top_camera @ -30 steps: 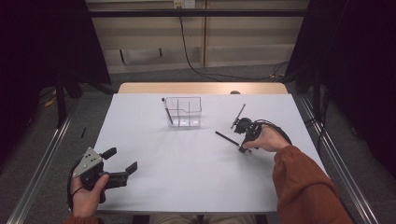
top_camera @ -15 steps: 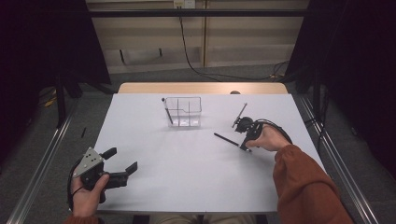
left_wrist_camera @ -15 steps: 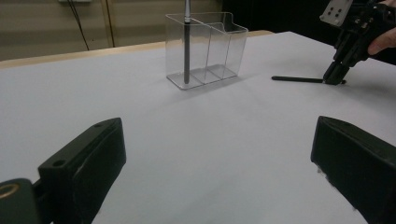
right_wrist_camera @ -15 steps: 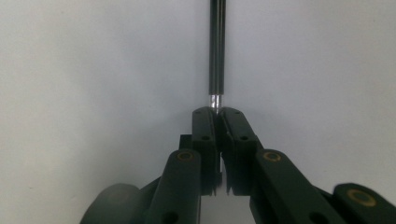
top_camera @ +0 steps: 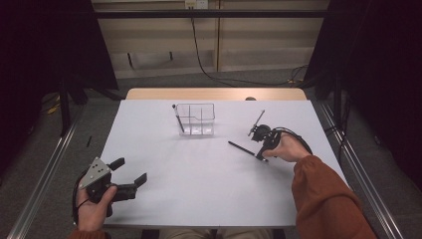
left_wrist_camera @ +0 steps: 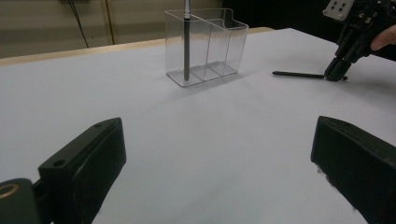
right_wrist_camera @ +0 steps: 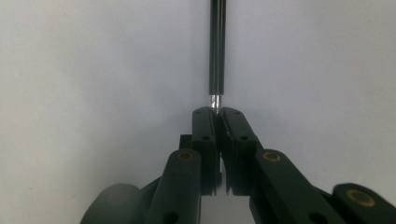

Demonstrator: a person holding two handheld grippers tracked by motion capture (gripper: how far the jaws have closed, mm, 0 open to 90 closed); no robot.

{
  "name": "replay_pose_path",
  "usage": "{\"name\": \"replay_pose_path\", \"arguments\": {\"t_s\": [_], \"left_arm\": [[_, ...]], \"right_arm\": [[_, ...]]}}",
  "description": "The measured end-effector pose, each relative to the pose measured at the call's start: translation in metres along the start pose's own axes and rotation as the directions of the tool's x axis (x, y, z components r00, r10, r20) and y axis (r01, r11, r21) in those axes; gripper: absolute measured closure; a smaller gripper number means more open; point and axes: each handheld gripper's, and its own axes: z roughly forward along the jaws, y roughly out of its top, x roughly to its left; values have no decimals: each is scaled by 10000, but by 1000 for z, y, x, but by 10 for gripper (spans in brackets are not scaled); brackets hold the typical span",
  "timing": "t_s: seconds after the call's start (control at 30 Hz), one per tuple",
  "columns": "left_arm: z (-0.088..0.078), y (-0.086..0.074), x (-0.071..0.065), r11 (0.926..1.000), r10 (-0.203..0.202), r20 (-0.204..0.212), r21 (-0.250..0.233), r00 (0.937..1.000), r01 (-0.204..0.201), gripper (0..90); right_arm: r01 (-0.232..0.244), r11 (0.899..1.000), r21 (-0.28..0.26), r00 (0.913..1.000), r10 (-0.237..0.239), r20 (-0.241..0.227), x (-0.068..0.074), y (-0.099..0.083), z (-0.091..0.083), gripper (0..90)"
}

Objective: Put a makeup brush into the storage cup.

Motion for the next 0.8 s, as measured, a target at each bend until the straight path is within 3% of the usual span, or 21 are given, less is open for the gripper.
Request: {"name": "replay_pose_path", "arguments": {"t_s": [0.47, 0.67, 0.8], "left_arm": [[0, 0, 0, 10000, 44, 25, -8, 10000, -44, 34], [0, 0, 0, 10000, 30, 5, -15, 10000, -30, 34], [0, 0, 0, 10000, -17, 30, -38, 10000, 17, 34]], "right_arm": [[-271, 9974, -674, 9993, 254, -268, 1, -6, -6, 843], [-777, 9842, -1594, 9967, 728, -366, 0, -15, -17, 843], [-900, 9780, -1883, 9957, 845, -371, 0, -18, -18, 843]]}}
